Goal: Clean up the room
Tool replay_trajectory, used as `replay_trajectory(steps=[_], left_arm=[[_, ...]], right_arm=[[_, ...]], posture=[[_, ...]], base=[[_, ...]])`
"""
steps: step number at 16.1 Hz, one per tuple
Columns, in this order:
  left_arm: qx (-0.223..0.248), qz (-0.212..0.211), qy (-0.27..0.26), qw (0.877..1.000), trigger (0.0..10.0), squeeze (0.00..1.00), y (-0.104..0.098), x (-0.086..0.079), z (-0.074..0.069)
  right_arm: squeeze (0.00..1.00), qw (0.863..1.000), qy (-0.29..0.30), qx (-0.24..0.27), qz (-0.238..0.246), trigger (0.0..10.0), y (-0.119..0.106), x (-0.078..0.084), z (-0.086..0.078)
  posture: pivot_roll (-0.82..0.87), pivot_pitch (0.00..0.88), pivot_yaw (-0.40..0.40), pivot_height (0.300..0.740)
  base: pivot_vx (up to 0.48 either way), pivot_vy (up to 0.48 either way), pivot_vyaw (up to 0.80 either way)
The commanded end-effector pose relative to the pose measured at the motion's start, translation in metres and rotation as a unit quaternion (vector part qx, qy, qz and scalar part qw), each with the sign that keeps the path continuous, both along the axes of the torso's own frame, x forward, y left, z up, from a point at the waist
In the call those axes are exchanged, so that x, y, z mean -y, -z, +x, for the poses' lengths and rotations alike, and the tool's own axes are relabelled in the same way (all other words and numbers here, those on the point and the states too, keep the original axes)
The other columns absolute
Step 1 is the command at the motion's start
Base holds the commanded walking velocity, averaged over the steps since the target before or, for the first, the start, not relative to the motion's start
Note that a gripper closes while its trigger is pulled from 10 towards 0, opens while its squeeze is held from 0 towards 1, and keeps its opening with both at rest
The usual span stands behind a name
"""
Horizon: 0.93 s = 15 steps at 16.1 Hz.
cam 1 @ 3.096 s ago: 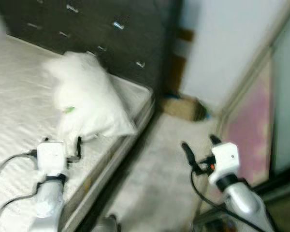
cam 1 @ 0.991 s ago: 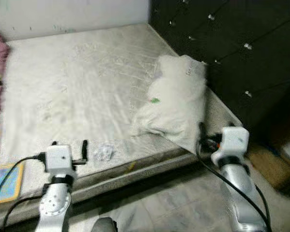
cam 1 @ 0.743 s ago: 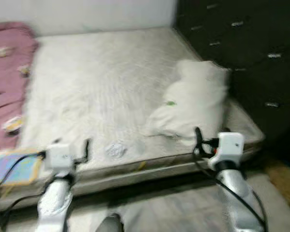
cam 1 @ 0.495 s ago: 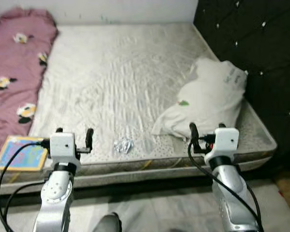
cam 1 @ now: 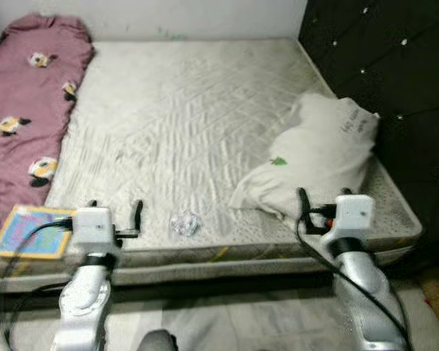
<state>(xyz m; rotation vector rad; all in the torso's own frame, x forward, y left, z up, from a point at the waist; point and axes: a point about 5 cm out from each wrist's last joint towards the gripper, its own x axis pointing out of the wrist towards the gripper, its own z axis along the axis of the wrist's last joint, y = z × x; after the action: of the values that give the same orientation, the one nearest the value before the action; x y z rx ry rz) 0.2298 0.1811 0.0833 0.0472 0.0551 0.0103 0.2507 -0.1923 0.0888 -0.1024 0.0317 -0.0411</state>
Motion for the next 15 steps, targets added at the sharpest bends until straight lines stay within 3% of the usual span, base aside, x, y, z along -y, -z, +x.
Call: replay_trajectory(steps=[1,8,12,15], left_arm=[[-0.001,0.005,-0.004,1.000,10.0,0.00,-0.0022,-0.0049,0.0013],[-0.002,0.005,0.007,1.000,10.0,0.00,-0.0024,-0.0034,0.0032],[-0.010,-0.006,0.003,1.000,10.0,0.00,0.0011,-0.0020,0.0015],[-0.006,-0.009,0.001,1.000,10.0,0.00,-0.0013,-0.0029,0.0058]], right_arm=[[0.00,1.000,-0.008,0.009,0.003,10.0,-0.0035,-0.0050,0.0057],[0.00,1.000,-0.007,0.006,0.005,10.0,-0.0016,-0.0023,0.0049],[0.00,1.000,-0.008,0.002,0.005,10.0,-0.0003,0.0004,0.0024],[0.00,1.000,-0.014,0.008,0.005,10.0,-0.0029,-0.0029,0.0069]], posture=[[0.02,0.103,-0.045,0.740],[0.02,0.095,-0.049,0.740],[0.02,0.101,-0.054,0.740],[0.02,0.110,-0.048,0.740]], base=[[0.277,0.000,0.00],[0.297,0.000,0.00],[0.000,0.000,0.00],[0.000,0.430,0.00]])
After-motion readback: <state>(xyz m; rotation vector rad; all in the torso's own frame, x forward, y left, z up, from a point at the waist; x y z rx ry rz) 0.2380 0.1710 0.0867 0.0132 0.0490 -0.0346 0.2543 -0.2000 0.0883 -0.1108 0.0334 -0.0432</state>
